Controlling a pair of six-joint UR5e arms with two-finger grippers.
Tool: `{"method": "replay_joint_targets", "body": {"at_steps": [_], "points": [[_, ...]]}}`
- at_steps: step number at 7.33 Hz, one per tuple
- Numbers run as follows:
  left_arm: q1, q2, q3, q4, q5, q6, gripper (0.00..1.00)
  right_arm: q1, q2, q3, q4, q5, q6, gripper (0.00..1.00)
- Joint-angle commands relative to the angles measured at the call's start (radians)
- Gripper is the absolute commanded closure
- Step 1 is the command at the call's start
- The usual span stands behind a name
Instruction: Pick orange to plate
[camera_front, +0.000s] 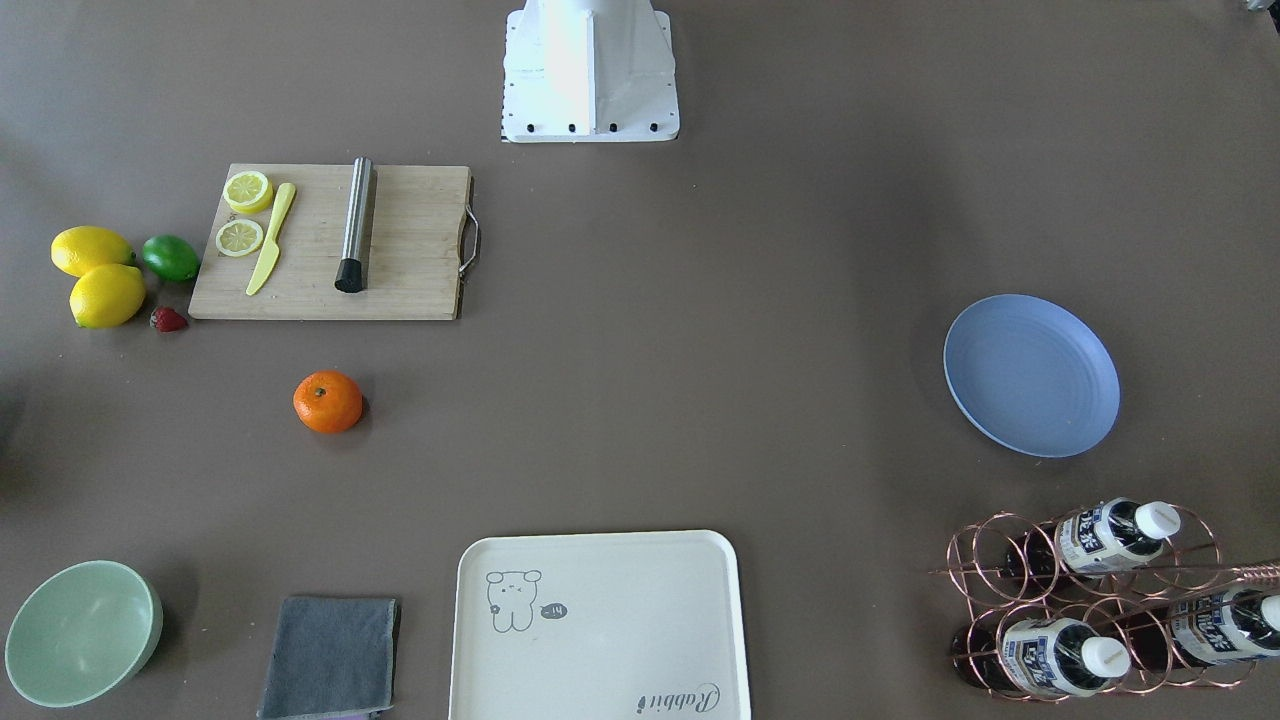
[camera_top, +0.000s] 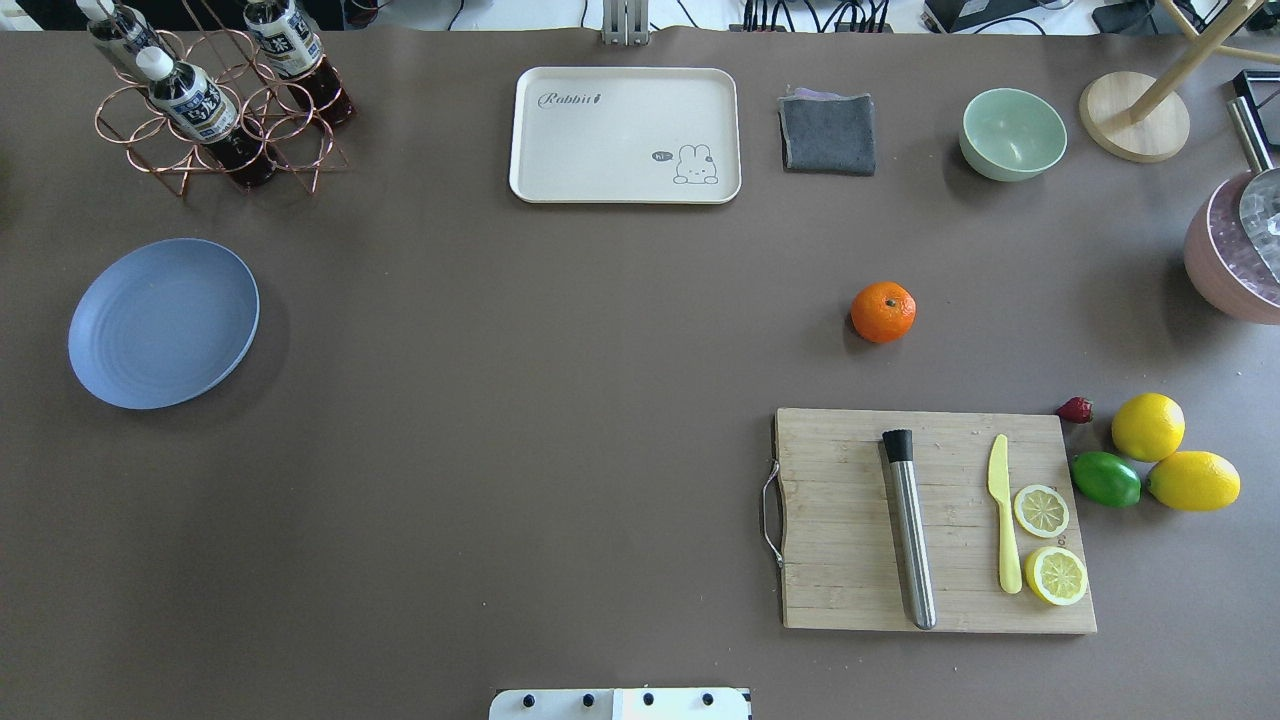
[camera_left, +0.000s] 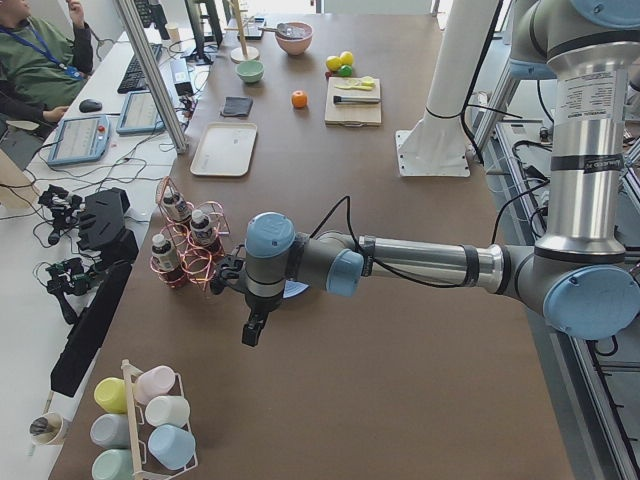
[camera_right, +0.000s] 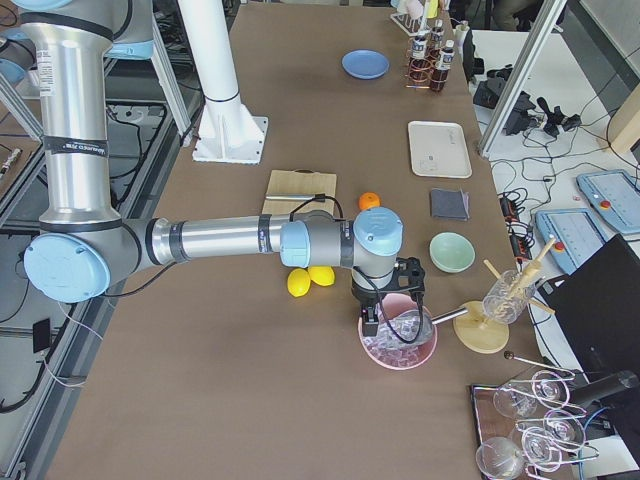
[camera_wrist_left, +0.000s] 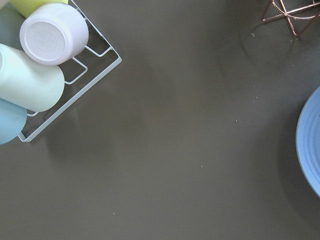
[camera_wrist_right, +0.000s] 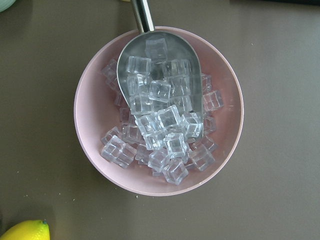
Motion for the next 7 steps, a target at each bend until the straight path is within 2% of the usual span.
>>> {"method": "replay_joint_targets", "body": {"at_steps": [1,7], "points": [[0.000,0.000,0.000,-0.003,0.000,0.000,0.02,0.000,0.003,0.001,0.000,0.000,0.001,0.00],[0.000,-0.002,0.000,-0.003,-0.002,0.000,0.02,0.000,0.014,-0.001,0.000,-0.002,0.002,0.00]]}}
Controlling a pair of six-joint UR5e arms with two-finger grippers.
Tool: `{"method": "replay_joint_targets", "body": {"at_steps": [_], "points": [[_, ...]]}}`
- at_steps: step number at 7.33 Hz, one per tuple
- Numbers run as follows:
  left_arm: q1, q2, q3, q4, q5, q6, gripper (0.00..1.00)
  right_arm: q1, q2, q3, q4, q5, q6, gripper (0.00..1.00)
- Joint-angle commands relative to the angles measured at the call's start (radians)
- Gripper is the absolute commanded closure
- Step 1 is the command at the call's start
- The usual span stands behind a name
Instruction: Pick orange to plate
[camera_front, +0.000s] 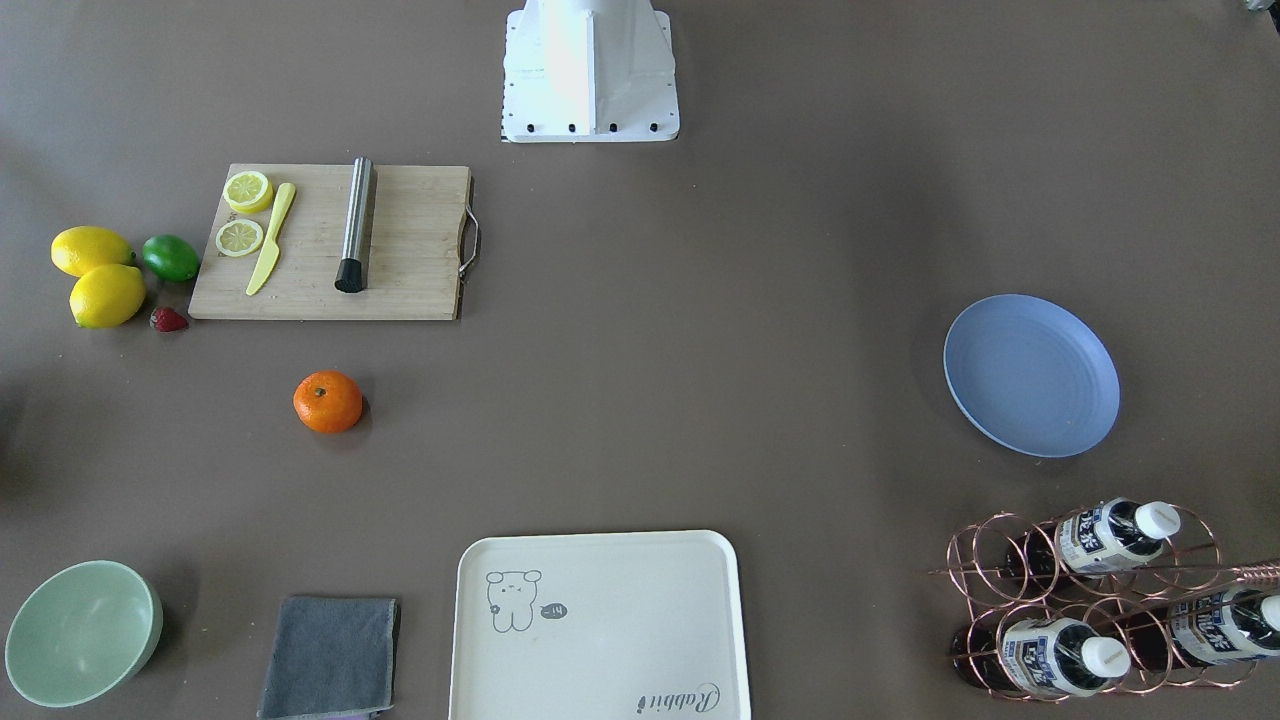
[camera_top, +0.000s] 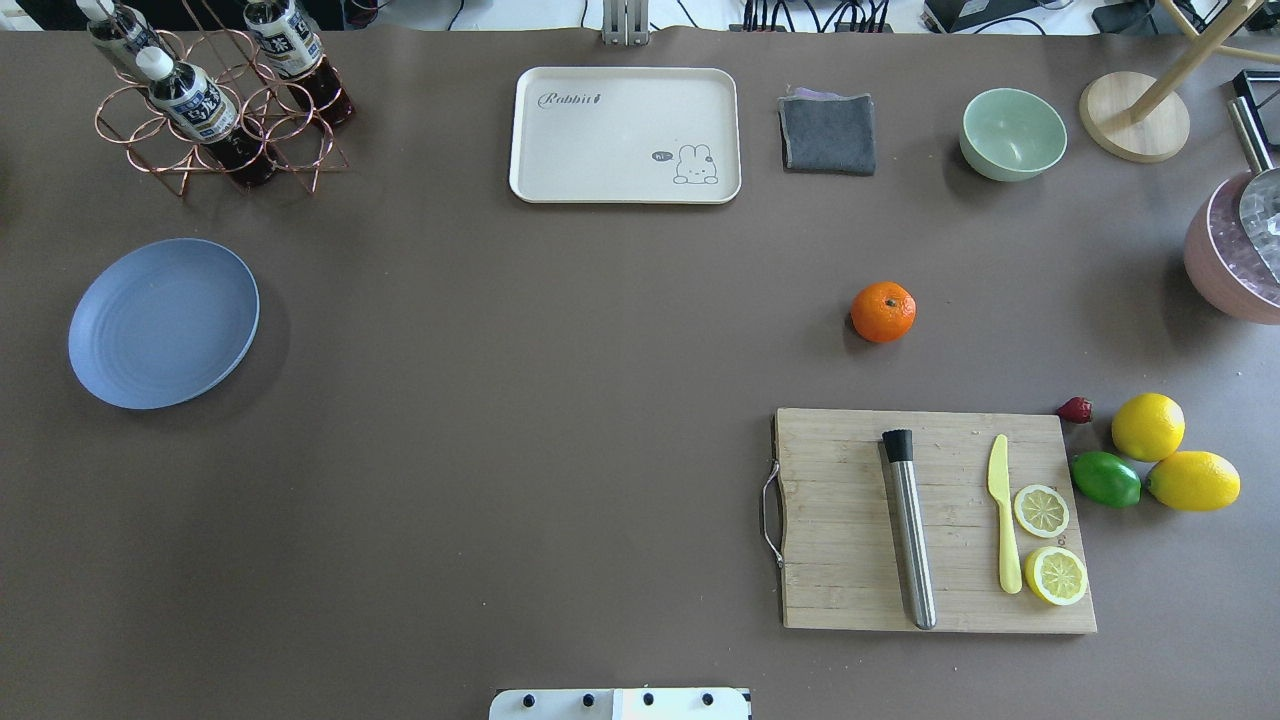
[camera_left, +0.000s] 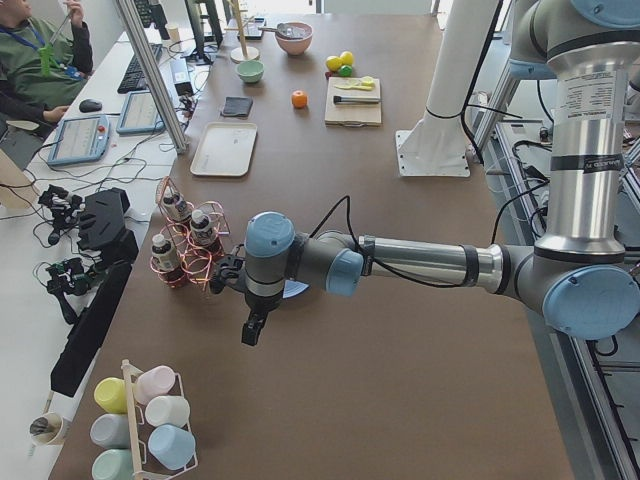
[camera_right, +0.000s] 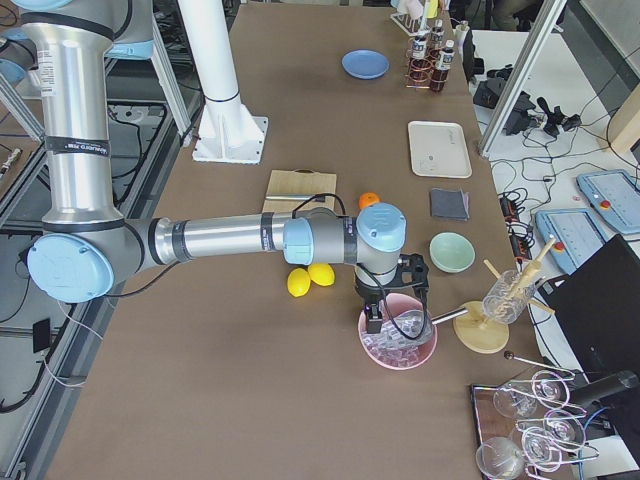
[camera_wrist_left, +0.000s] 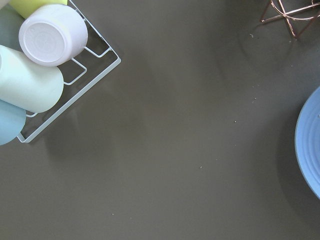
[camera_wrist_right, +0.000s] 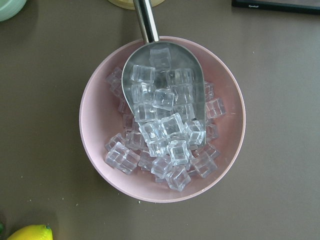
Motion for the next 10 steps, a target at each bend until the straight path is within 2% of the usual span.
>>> {"method": "replay_joint_targets", "body": {"at_steps": [1,5,7,9,10], "points": [[0.000,0.000,0.003,-0.004,-0.002,0.002,0.02,0.000,0.001,-0.001,0.000,0.000,0.000,0.00],[0.000,-0.008,-0.001,-0.004,-0.003,0.005,0.02,0.000,0.001,0.001,0.000,0.000,0.000,0.00],[0.002,-0.005,0.008,-0.044,-0.005,0.014,0.02,0.000,0.001,0.001,0.000,0.000,0.000,0.00],[0.008,-0.047,0.069,-0.081,-0.002,0.002,0.02,0.000,-0.001,0.009,0.000,0.001,0.005,0.00],[0.009,-0.045,0.063,-0.081,0.003,0.003,0.02,0.000,0.002,0.009,0.000,0.001,0.005,0.00]]}}
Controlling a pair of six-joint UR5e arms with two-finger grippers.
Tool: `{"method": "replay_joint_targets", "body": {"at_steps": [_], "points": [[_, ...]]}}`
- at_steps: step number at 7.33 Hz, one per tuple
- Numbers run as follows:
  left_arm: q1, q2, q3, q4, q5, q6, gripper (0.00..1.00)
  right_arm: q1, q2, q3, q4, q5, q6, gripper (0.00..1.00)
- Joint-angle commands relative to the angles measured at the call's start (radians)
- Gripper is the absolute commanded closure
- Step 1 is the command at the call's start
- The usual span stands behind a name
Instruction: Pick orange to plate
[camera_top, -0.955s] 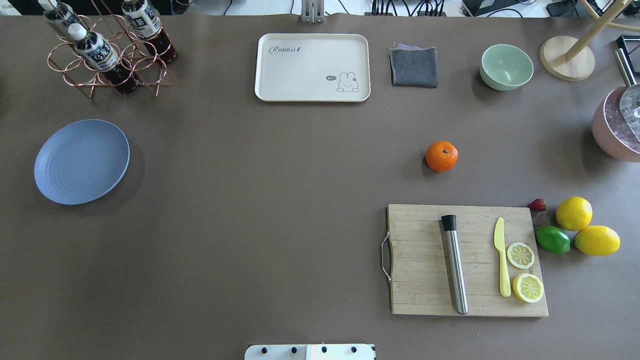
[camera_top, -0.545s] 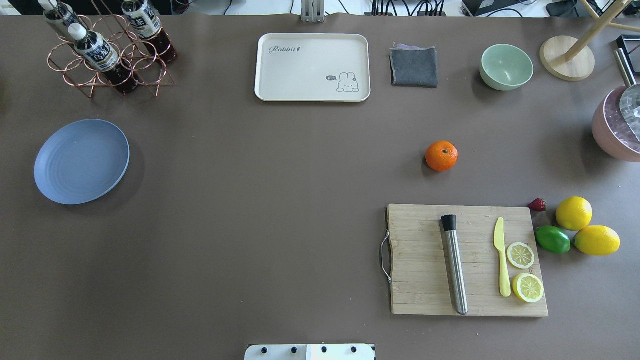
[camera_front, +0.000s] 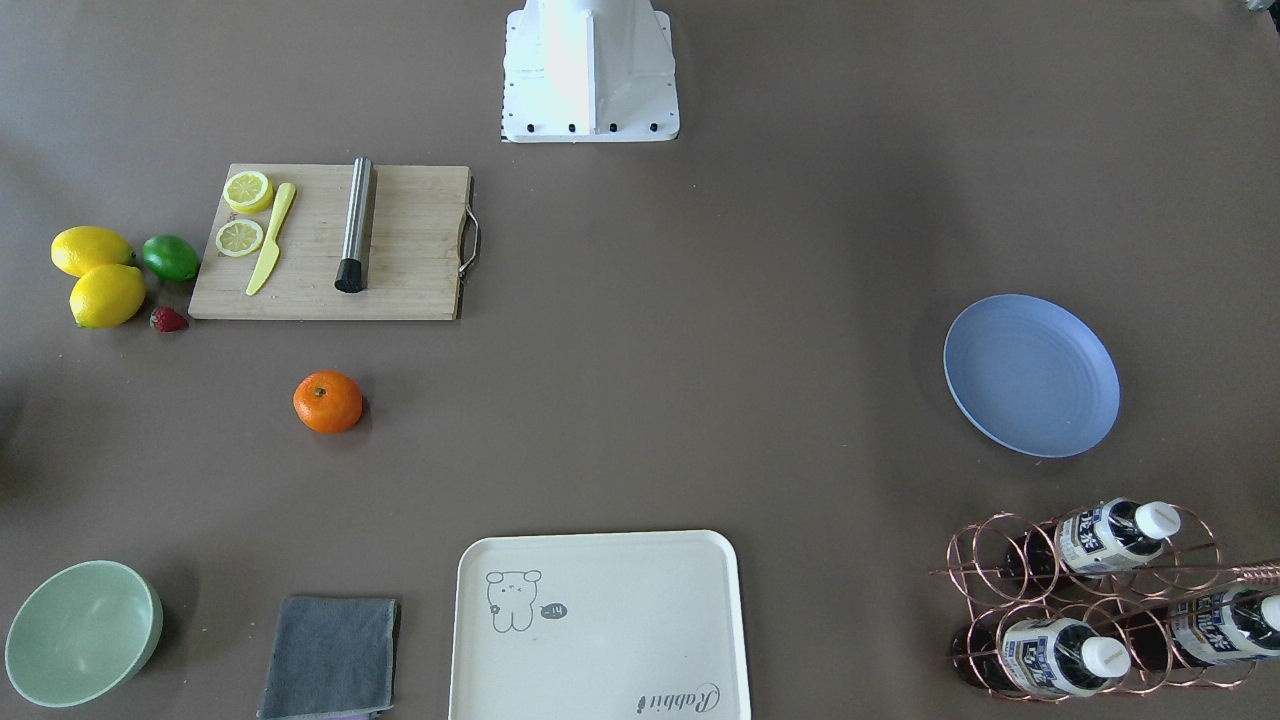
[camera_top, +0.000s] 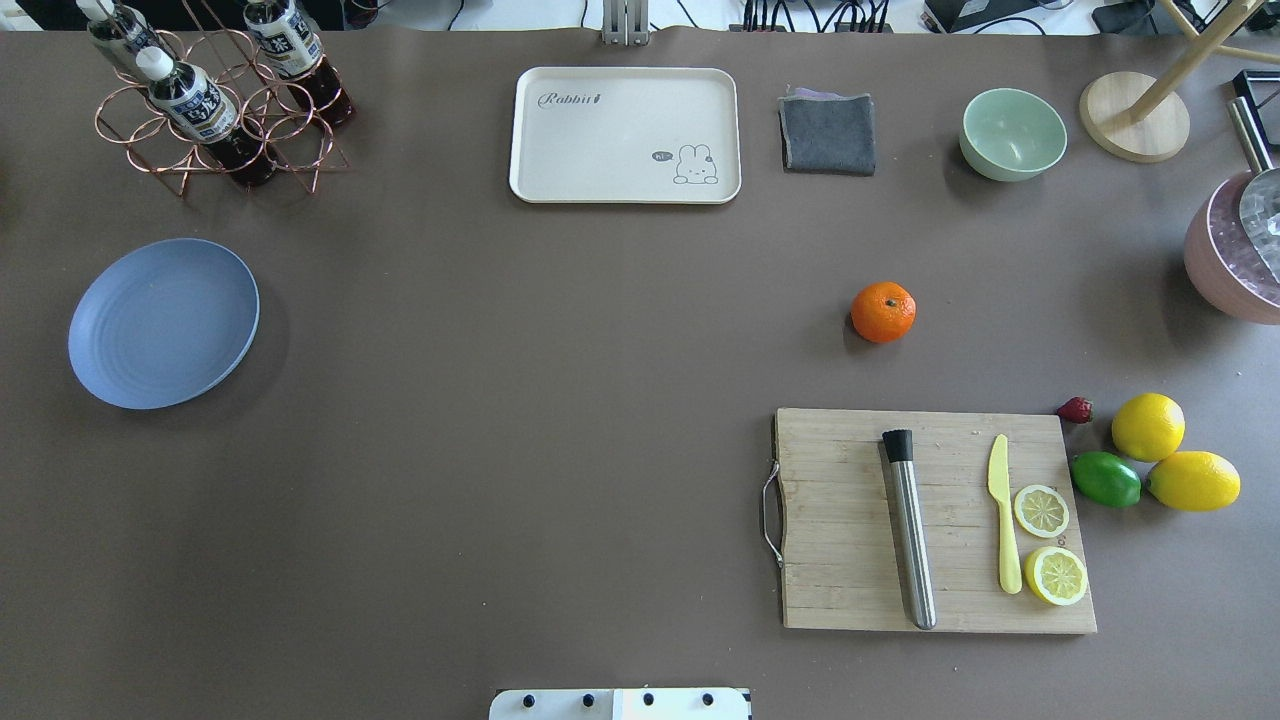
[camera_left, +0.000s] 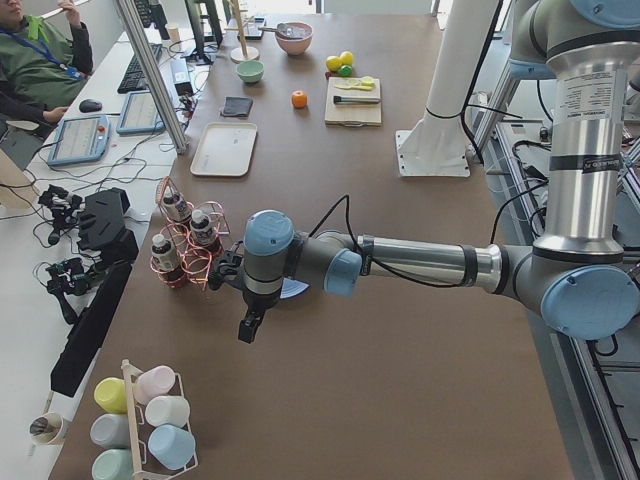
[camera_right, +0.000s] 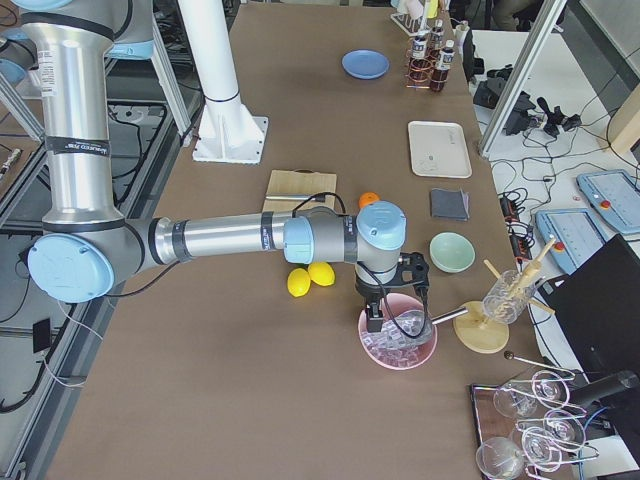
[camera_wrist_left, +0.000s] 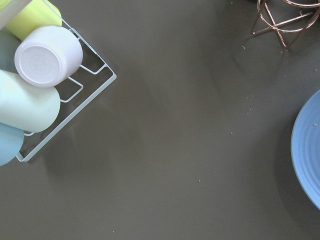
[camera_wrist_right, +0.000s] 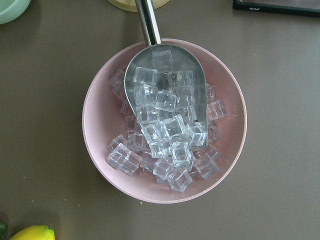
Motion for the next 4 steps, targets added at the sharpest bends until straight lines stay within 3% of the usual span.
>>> {"method": "replay_joint_targets", "body": {"at_steps": [1,2,4], "points": [[0.004,-0.006,0.016,-0.011,0.000,0.002,0.02,0.000,0.010,0.003,0.000,0.002,0.011,0.00],[0.004,-0.003,0.017,-0.056,-0.002,0.005,0.02,-0.005,0.019,0.008,0.002,0.006,0.053,0.00],[0.009,-0.004,0.115,-0.212,-0.011,-0.024,0.02,-0.052,0.060,0.015,0.002,0.006,0.127,0.00]]}}
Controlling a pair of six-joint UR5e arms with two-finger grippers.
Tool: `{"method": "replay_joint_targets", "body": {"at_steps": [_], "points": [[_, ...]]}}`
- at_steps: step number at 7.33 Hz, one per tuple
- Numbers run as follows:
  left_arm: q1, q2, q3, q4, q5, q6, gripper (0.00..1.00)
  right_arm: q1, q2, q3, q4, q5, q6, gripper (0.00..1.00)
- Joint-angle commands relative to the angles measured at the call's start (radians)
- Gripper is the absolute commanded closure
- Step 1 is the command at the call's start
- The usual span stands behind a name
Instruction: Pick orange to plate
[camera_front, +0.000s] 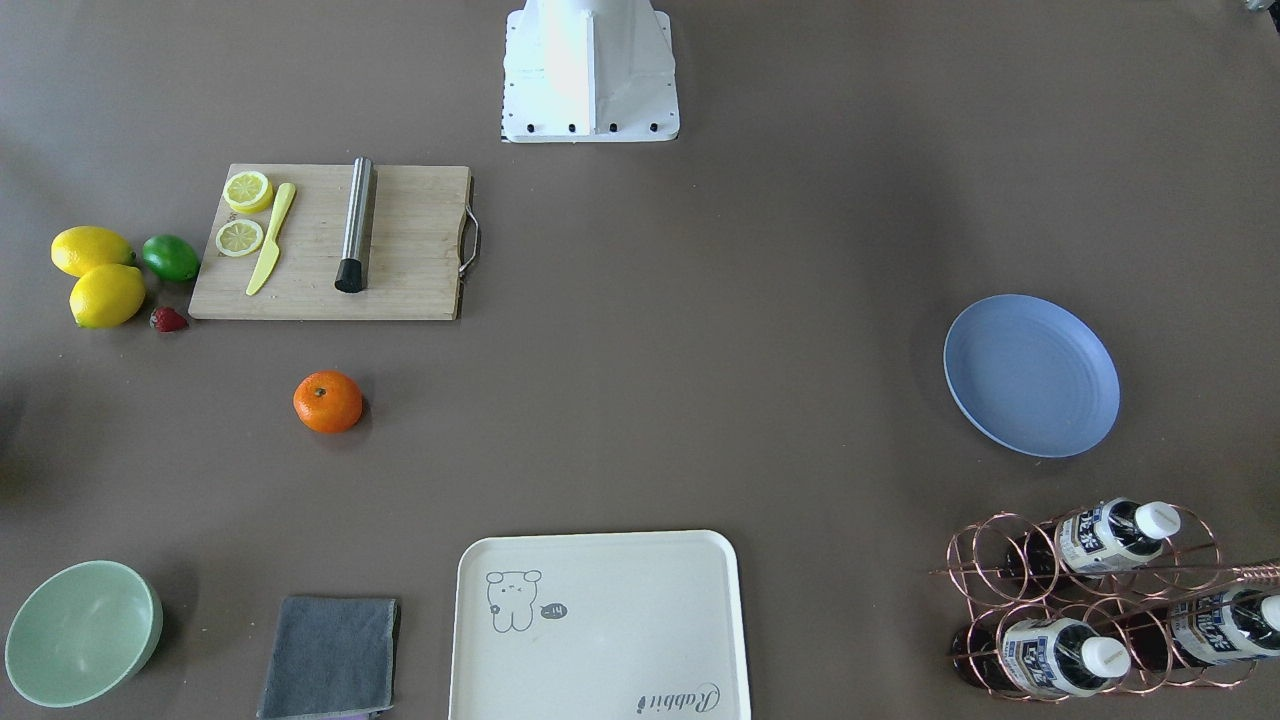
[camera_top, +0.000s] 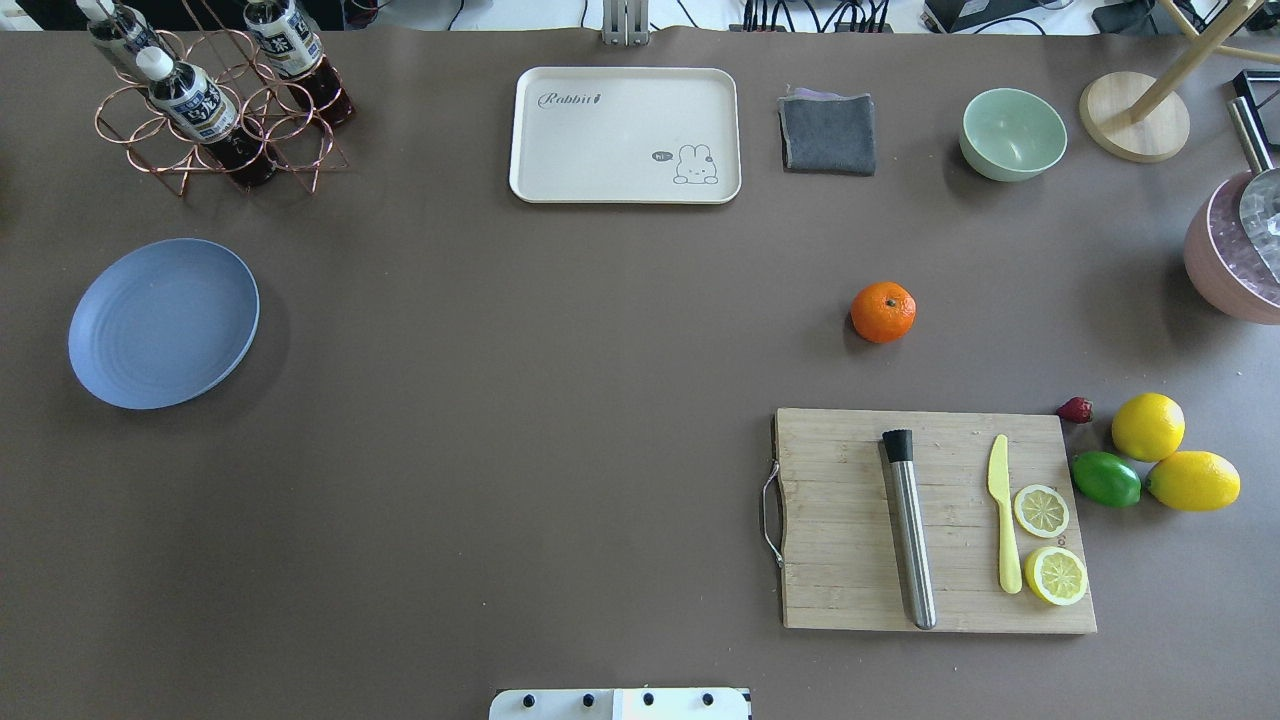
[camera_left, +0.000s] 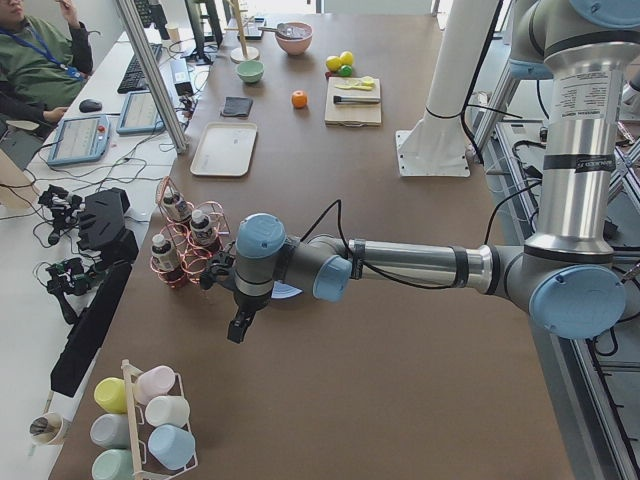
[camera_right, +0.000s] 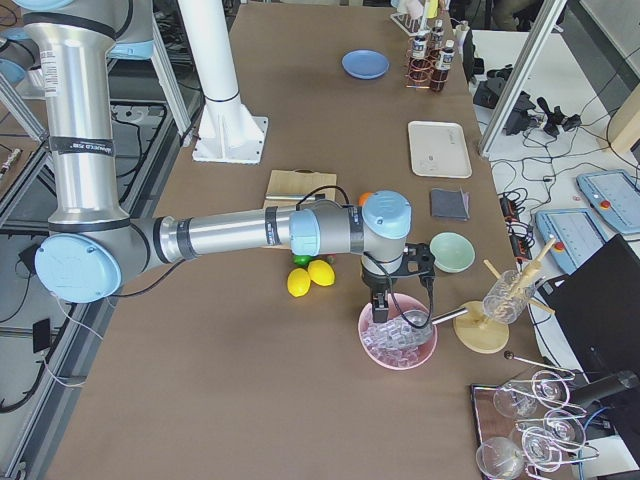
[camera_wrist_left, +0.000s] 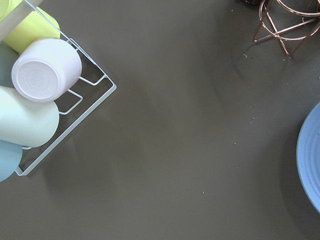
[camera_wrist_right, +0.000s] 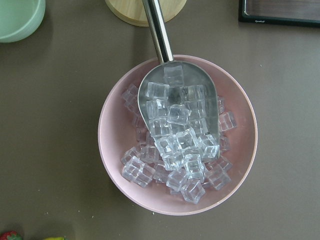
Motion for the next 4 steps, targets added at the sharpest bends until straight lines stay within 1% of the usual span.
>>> {"method": "replay_joint_targets", "body": {"at_steps": [1,2,3,4], "points": [[0.017,-0.002,0.107,-0.188,-0.045,-0.164,0.02,-0.058,0.055,0.002,0.000,-0.001,0.098,0.00],[0.084,0.001,0.132,-0.278,-0.042,-0.261,0.02,-0.083,0.078,0.003,0.000,0.001,0.138,0.00],[0.116,0.001,0.149,-0.355,-0.047,-0.355,0.02,-0.103,0.101,0.002,0.000,-0.001,0.167,0.00],[0.176,0.005,0.161,-0.432,-0.045,-0.456,0.02,-0.121,0.112,0.008,0.000,0.001,0.192,0.00]]}}
